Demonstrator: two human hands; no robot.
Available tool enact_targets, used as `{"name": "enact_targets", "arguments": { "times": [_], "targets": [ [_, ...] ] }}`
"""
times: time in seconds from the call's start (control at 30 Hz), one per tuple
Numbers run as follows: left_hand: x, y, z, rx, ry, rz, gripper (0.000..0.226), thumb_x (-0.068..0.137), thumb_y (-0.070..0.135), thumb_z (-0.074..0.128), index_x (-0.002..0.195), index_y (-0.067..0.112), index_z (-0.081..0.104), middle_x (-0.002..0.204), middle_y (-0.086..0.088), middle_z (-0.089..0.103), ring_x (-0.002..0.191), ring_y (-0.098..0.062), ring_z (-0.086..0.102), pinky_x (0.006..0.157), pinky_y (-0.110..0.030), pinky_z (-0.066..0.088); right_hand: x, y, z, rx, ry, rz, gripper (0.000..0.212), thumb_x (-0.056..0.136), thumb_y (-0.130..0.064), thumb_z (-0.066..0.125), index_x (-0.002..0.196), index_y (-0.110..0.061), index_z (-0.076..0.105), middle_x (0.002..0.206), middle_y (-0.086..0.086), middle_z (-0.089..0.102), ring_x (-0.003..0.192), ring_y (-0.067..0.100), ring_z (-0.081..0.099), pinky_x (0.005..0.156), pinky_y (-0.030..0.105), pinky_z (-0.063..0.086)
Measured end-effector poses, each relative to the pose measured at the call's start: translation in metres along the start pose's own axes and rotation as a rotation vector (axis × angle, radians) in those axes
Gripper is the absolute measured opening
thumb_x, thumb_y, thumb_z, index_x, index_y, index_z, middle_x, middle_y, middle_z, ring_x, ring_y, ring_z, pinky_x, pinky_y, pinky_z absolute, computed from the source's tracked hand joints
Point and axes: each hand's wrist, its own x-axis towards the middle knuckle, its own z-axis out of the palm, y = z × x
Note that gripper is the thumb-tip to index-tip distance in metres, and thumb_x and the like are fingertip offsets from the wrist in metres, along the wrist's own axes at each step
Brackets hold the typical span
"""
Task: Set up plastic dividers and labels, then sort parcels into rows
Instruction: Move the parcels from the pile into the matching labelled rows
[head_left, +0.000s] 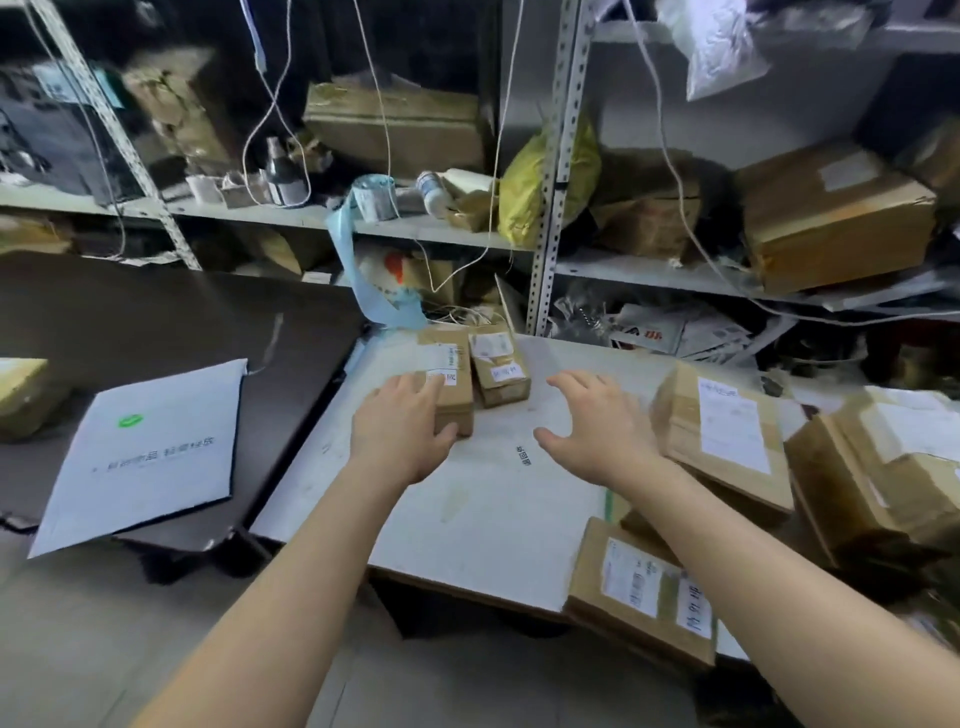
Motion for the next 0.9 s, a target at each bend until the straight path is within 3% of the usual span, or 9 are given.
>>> {"name": "enact_targets", "arguments": {
  "times": [0.17, 0.3, 0.43, 0.53, 0.63, 0.7, 0.77, 0.83, 0.9],
  "targets": [
    [0.044, -0.062, 0.023, -0.053, -0.061, -0.082, 0.058, 0.098, 0.052, 0.049, 0.149, 0.026, 0.039, 0.139, -0.002, 0.054, 0.129, -0.024, 0.050, 0.092, -0.038, 0.046, 0.065, -0.031, 0.039, 0.042, -0.085, 0.025, 0.063, 0.091, -0.053, 0.060, 0.147, -0.027, 0.043, 0.148, -0.006, 0.049, 0.132, 0.023, 0.045, 0.100, 0.041, 0.046],
    [0.085, -0.093, 0.063, -0.089, -0.149, -0.145, 0.059, 0.100, 0.050, 0.048, 0.151, 0.023, 0.037, 0.142, -0.003, 0.052, 0.128, -0.025, 0.051, 0.090, -0.038, 0.045, 0.127, -0.044, 0.088, 0.312, -0.133, 0.125, 0.065, 0.090, -0.046, 0.066, 0.147, -0.025, 0.045, 0.154, -0.008, 0.041, 0.139, 0.019, 0.040, 0.100, 0.040, 0.046],
    [0.125, -0.106, 0.113, -0.153, -0.279, -0.197, 0.061, 0.101, 0.053, 0.045, 0.153, 0.023, 0.034, 0.146, -0.002, 0.049, 0.130, -0.025, 0.050, 0.095, -0.041, 0.049, 0.182, -0.047, 0.141, 0.500, -0.201, 0.249, 0.066, 0.086, -0.043, 0.069, 0.145, -0.025, 0.046, 0.146, -0.006, 0.050, 0.135, 0.019, 0.046, 0.099, 0.040, 0.047],
    [0.151, -0.106, 0.148, -0.353, -0.382, -0.261, 0.068, 0.101, 0.056, 0.044, 0.158, 0.023, 0.027, 0.155, -0.002, 0.043, 0.138, -0.024, 0.046, 0.104, -0.043, 0.045, 0.207, -0.046, 0.175, 0.637, -0.243, 0.359, 0.074, 0.083, -0.048, 0.071, 0.148, -0.024, 0.045, 0.145, -0.004, 0.052, 0.133, 0.020, 0.049, 0.102, 0.039, 0.046],
    [0.169, -0.104, 0.174, -0.710, -0.478, -0.373, 0.081, 0.096, 0.062, 0.051, 0.162, 0.028, 0.019, 0.161, 0.001, 0.038, 0.143, -0.021, 0.043, 0.113, -0.041, 0.040, 0.220, -0.045, 0.196, 0.761, -0.267, 0.456, 0.074, 0.083, -0.044, 0.075, 0.148, -0.022, 0.045, 0.139, -0.006, 0.058, 0.128, 0.019, 0.055, 0.097, 0.031, 0.046],
    [0.173, -0.100, 0.182, -0.933, -0.512, -0.457, 0.069, 0.095, 0.056, 0.060, 0.154, 0.045, 0.026, 0.148, 0.014, 0.051, 0.130, -0.011, 0.054, 0.102, -0.027, 0.047, 0.221, -0.049, 0.200, 0.853, -0.318, 0.508, 0.070, 0.087, -0.039, 0.075, 0.149, -0.024, 0.046, 0.138, -0.009, 0.060, 0.125, 0.015, 0.058, 0.097, 0.028, 0.047],
    [0.176, -0.099, 0.185, -1.038, -0.518, -0.430, 0.050, 0.095, 0.043, 0.068, 0.126, 0.065, 0.034, 0.124, 0.033, 0.056, 0.106, 0.013, 0.059, 0.080, -0.008, 0.044, 0.221, -0.053, 0.203, 0.922, -0.326, 0.540, 0.065, 0.087, -0.039, 0.076, 0.147, -0.029, 0.050, 0.135, -0.012, 0.063, 0.119, 0.010, 0.060, 0.097, 0.028, 0.050],
    [0.177, -0.104, 0.187, -1.117, -0.508, -0.381, 0.052, 0.093, 0.039, 0.072, 0.115, 0.070, 0.037, 0.118, 0.037, 0.058, 0.101, 0.023, 0.056, 0.077, -0.006, 0.042, 0.219, -0.062, 0.202, 0.950, -0.302, 0.569, 0.058, 0.087, -0.037, 0.076, 0.141, -0.033, 0.055, 0.126, -0.015, 0.067, 0.111, 0.005, 0.062, 0.093, 0.024, 0.050],
    [0.175, -0.111, 0.185, -1.161, -0.509, -0.333, 0.052, 0.092, 0.038, 0.073, 0.117, 0.070, 0.041, 0.119, 0.037, 0.062, 0.107, 0.021, 0.056, 0.081, -0.010, 0.043, 0.214, -0.073, 0.199, 0.962, -0.269, 0.593, 0.051, 0.087, -0.035, 0.075, 0.135, -0.037, 0.060, 0.119, -0.019, 0.069, 0.107, 0.002, 0.063, 0.091, 0.024, 0.052]
  ]
}}
